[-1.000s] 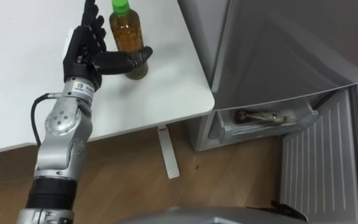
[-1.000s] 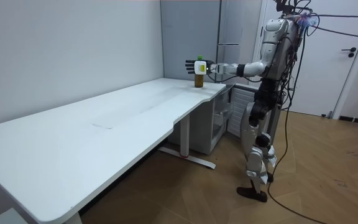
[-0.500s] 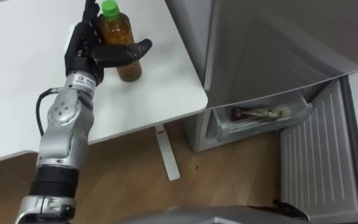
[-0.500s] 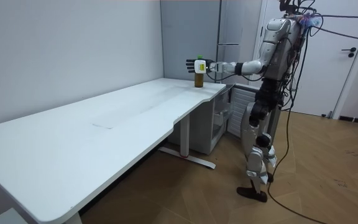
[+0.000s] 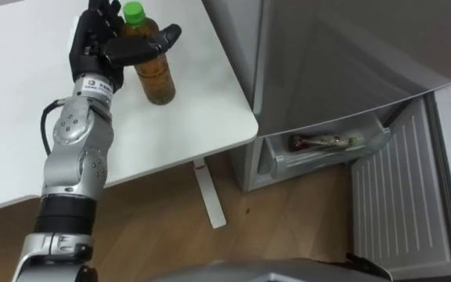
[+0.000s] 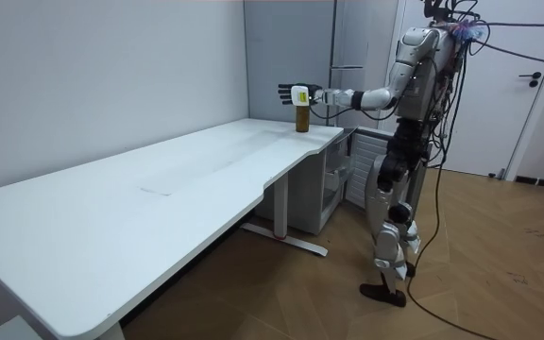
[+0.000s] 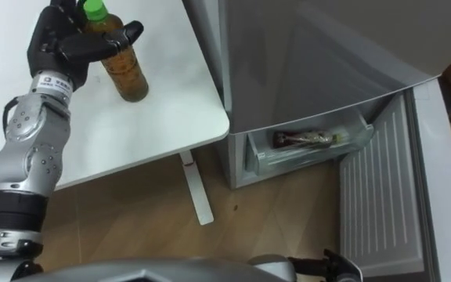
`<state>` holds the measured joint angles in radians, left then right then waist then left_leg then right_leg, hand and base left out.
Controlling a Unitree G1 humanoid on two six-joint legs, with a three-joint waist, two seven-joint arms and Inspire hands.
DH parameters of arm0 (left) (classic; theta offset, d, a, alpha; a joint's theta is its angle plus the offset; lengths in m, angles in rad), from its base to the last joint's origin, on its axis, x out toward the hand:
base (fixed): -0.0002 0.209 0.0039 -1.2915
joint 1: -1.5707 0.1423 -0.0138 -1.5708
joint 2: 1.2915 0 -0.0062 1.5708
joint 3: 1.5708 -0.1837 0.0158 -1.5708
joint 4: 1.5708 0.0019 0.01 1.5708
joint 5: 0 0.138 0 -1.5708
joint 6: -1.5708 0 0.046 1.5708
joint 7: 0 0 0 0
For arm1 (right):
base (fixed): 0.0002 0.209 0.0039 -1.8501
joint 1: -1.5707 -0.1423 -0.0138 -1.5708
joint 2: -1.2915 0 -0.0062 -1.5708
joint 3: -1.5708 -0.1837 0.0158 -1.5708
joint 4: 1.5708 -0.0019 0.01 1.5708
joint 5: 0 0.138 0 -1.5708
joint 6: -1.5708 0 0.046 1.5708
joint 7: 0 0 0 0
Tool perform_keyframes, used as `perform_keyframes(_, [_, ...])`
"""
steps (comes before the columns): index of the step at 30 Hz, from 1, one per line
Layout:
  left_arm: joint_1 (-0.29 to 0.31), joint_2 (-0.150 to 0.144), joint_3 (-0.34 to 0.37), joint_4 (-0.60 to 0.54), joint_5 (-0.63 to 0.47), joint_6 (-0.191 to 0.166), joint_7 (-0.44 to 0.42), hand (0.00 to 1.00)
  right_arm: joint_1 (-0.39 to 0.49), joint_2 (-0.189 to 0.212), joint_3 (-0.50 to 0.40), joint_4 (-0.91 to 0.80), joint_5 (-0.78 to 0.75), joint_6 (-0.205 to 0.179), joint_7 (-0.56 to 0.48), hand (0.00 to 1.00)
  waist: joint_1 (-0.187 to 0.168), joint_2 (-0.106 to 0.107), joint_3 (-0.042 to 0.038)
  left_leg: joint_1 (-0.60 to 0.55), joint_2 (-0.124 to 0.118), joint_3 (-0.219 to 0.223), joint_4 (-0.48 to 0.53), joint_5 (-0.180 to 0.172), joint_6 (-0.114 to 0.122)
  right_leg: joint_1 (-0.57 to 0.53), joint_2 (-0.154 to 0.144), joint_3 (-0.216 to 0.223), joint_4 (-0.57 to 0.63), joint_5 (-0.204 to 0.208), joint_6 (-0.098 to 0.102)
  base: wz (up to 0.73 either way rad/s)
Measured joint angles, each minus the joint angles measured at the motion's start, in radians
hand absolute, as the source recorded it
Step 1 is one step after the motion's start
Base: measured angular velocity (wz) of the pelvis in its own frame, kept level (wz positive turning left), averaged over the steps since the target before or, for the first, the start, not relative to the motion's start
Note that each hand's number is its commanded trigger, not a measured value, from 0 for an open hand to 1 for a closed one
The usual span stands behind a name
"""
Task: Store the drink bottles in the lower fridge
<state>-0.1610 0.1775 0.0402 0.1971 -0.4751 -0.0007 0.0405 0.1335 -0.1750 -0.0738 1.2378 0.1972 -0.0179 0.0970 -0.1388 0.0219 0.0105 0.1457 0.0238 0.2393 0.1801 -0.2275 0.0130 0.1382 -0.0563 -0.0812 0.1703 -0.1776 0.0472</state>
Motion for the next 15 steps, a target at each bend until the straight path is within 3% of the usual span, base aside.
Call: perform_keyframes(15, [-0.003,0.000,-0.002,0.100,-0.001,0.001,0.028,0.00,0.004,0.001,-0.007,-0.001,-0.007,0.023,0.011,0.00,-0.024,-0.009,0.0014,-0.008,0.000,0.005,0.001,0.000,0.000,-0.011,0.000,0.000,0.002,0.000,0.000,0.00])
